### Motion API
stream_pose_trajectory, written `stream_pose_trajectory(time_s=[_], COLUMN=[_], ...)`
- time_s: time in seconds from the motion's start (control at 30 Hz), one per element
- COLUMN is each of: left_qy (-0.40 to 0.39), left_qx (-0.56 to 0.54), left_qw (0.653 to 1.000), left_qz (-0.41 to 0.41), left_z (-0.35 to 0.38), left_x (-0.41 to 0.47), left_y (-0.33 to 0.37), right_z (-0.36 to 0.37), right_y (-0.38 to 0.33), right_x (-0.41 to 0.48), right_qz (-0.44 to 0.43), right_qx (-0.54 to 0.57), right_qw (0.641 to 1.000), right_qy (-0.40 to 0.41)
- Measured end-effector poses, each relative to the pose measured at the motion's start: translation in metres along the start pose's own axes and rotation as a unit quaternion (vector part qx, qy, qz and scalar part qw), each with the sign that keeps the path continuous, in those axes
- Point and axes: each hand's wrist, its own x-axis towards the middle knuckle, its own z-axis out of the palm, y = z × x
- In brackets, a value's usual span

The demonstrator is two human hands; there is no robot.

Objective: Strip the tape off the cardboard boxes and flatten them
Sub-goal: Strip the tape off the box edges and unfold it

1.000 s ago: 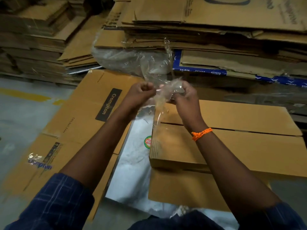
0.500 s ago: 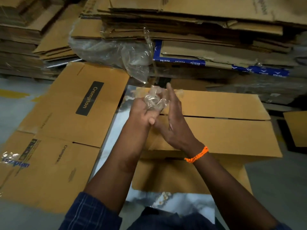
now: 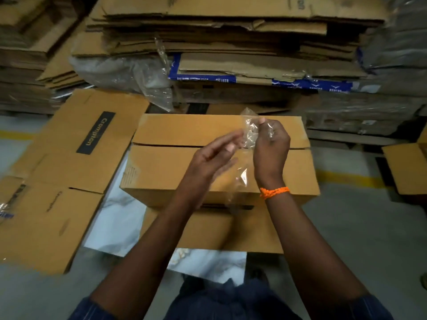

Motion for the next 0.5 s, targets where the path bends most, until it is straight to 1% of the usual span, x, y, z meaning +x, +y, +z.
stream_pose_trajectory(time_s=[0.03, 0.07, 0.1, 0.13, 0.17, 0.2, 0.23, 0.27, 0.33, 0.37, 0.4, 0.43, 0.47, 0.5], left_qy=[0.098, 0.184, 0.234, 0.227, 0.187, 0.137, 0.117, 0.122, 0.174, 0.220, 0.267, 0.283, 0.284, 0.290], left_qx=[0.067, 0.095, 0.046, -0.028, -0.099, -0.161, -0.225, -0.296, -0.412, -0.445, -0.465, -0.502, -0.519, -0.540], left_qw=[0.991, 0.975, 0.970, 0.973, 0.972, 0.962, 0.945, 0.922, 0.868, 0.841, 0.813, 0.785, 0.771, 0.758], left_qz=[0.060, 0.082, 0.055, -0.012, -0.100, -0.172, -0.208, -0.218, -0.217, -0.216, -0.228, -0.230, -0.235, -0.224], left_z=[0.007, 0.015, 0.026, 0.037, 0.050, 0.066, 0.081, 0.100, 0.126, 0.132, 0.134, 0.134, 0.131, 0.126], left_x=[-0.007, -0.013, -0.016, -0.016, -0.014, -0.014, -0.013, -0.015, -0.010, -0.005, -0.001, 0.004, 0.007, 0.011], left_y=[-0.007, -0.015, -0.020, -0.025, -0.031, -0.035, -0.042, -0.043, -0.043, -0.049, -0.049, -0.050, -0.048, -0.051], right_z=[-0.010, -0.018, -0.026, -0.031, -0.035, -0.038, -0.040, -0.044, -0.054, -0.058, -0.063, -0.070, -0.076, -0.085], right_y=[0.004, 0.010, 0.009, 0.011, 0.012, 0.013, 0.014, 0.014, 0.012, 0.014, 0.010, 0.006, 0.001, 0.004], right_x=[0.007, 0.013, 0.014, 0.013, 0.010, 0.005, 0.000, -0.006, -0.019, -0.022, -0.024, -0.025, -0.026, -0.028], right_qz=[0.031, 0.073, 0.124, 0.175, 0.197, 0.183, 0.143, 0.111, 0.063, 0.023, 0.003, -0.046, -0.042, -0.102], right_qx=[0.021, 0.071, 0.142, 0.199, 0.213, 0.181, 0.132, 0.088, 0.037, 0.006, -0.002, -0.038, -0.055, -0.091], right_qw=[0.999, 0.994, 0.980, 0.960, 0.950, 0.959, 0.973, 0.982, 0.986, 0.985, 0.979, 0.965, 0.945, 0.914], right_qy=[-0.003, -0.025, -0.060, -0.089, -0.113, -0.121, -0.125, -0.124, -0.147, -0.168, -0.204, -0.254, -0.319, -0.382])
